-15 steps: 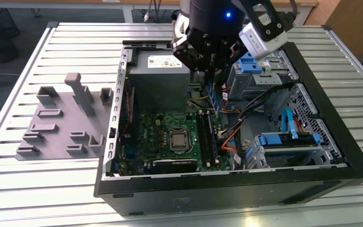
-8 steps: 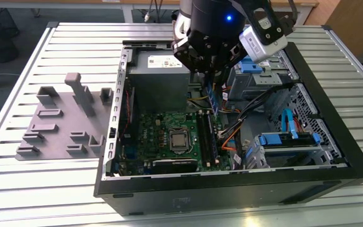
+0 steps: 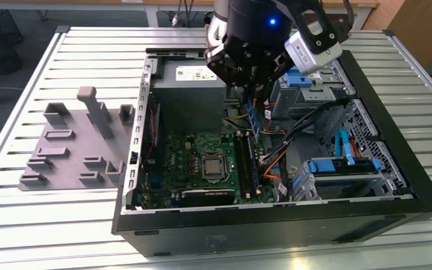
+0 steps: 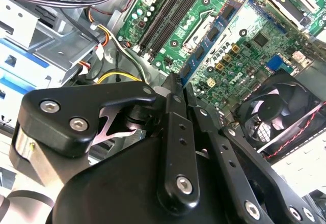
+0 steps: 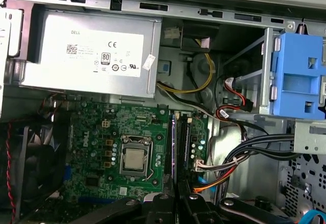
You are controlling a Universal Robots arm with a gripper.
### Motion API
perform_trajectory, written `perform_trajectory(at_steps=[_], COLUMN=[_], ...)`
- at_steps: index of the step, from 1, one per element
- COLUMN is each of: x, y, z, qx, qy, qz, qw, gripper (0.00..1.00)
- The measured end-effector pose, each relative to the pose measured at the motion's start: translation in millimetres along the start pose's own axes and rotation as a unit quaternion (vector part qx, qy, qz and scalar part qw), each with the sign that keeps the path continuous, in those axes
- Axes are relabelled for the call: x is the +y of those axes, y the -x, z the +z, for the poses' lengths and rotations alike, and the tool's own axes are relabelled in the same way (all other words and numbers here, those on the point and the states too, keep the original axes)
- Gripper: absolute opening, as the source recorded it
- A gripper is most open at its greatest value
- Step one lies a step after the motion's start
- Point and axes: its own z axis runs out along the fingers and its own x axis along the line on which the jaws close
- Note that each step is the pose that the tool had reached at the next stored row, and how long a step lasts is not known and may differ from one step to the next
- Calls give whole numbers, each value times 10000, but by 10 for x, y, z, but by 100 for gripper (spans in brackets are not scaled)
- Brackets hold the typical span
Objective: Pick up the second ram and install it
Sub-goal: 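Insert the second ram into the second slot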
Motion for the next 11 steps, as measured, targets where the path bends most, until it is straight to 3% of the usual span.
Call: perform_trajectory(at_steps=[11], x=[-2], y=[8], z=[28], qx=[11], qy=[-2], qz=[54], qw=[10000], gripper=[14])
